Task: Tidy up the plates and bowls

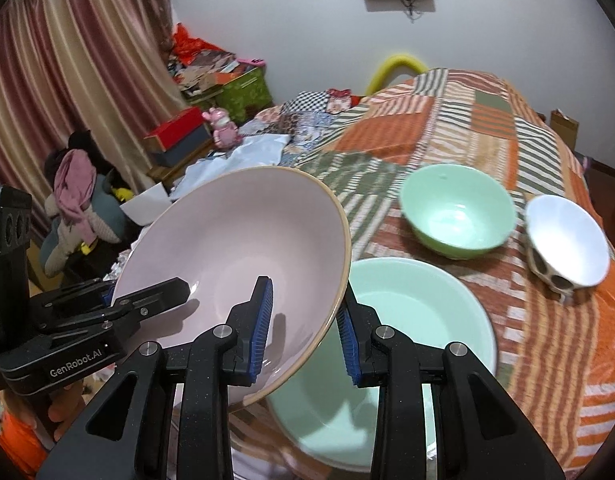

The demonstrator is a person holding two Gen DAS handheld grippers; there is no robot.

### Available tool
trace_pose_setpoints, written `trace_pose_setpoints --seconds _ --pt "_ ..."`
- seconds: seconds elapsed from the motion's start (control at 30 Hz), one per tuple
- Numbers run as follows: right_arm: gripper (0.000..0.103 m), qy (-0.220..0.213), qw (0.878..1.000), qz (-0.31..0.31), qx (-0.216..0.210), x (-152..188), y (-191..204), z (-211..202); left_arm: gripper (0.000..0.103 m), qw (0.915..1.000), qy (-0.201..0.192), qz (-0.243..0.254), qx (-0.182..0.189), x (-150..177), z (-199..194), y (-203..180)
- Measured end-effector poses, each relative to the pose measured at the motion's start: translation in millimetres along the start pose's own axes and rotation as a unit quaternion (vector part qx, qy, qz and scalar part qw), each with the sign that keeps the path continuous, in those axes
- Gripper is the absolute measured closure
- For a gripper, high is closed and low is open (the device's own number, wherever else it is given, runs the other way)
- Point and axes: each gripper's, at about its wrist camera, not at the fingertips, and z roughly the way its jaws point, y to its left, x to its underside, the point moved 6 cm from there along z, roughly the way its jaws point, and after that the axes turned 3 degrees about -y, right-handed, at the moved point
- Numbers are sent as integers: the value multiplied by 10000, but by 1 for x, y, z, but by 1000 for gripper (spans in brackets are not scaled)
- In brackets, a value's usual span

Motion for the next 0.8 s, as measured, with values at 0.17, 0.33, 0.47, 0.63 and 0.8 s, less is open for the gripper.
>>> trace_pose_setpoints --seconds 0.17,0.33,0.47,0.63,0.8 --pt "74 139 9998 -83 -116 1 14 17 75 9997 49 -183 -127 2 2 26" --pt "74 334 9991 -125 -227 6 24 37 75 9990 144 -343 -247 8 8 48" --pt "74 534 9980 -159 -285 12 31 54 75 9978 281 -503 -313 16 17 66" --pt "74 750 9964 -218 -317 15 36 72 75 9963 423 -668 -347 23 28 83" --pt "74 912 9951 -238 -310 18 38 87 75 9948 540 -788 -361 28 40 95"
